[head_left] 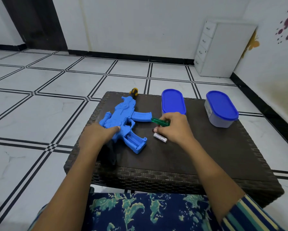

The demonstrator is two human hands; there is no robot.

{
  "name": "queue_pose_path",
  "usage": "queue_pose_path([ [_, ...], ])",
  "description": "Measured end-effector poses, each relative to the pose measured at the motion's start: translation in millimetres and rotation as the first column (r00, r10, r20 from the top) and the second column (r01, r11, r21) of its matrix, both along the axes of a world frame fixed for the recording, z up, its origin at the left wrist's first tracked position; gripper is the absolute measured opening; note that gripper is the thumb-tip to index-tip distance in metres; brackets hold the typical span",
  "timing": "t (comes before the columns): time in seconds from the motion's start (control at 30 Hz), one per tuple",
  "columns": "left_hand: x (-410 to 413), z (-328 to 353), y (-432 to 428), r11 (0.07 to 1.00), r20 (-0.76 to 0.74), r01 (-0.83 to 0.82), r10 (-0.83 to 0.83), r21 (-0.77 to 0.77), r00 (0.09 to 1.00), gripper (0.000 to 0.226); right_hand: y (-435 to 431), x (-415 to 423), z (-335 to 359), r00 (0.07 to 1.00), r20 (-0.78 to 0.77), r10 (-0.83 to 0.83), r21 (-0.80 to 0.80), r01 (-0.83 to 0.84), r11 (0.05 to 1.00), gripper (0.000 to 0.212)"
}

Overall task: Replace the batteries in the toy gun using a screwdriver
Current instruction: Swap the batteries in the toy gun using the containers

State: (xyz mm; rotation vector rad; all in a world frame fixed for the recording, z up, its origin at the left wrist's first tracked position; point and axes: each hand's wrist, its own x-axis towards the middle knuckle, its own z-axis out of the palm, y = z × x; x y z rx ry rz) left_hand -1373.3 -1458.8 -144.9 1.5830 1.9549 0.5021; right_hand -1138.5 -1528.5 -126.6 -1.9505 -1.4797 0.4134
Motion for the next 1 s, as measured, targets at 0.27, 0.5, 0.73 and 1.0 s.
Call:
queue_pose_path([
  [0.27, 12, 6, -4, 0.998, -0.307, -0.002, -0.018, -0.066, 0.951, 0.084, -2, -4, -4, 0.985, 0.143, 0.094, -0.200, -0.064, 0.978, 0.021],
  [0.5, 32, 14, -12, 0.979, -0.365, 0.159, -0.102, 0.130, 0.925, 0.060, -5, -6, -4, 0.974, 0.170, 0.150, -0.248, -0.105, 0.963, 0.025],
  [0.73, 56, 10, -12, 0.766, -0.204, 0.490, -0.446, 0.416, 0.871, 0.030, -10, 22, 3, 0.993, -0.006, -0.118, -0.061, 0.118, 0.991, 0.021],
  [1.0, 100, 7, -26, 0.560, -0.319, 0.777, -0.709, 0.289, 0.629, 0.024, -25, 53, -1, 0.940, 0.189, -0.284, -0.265, 0.327, 0.907, 0.026],
])
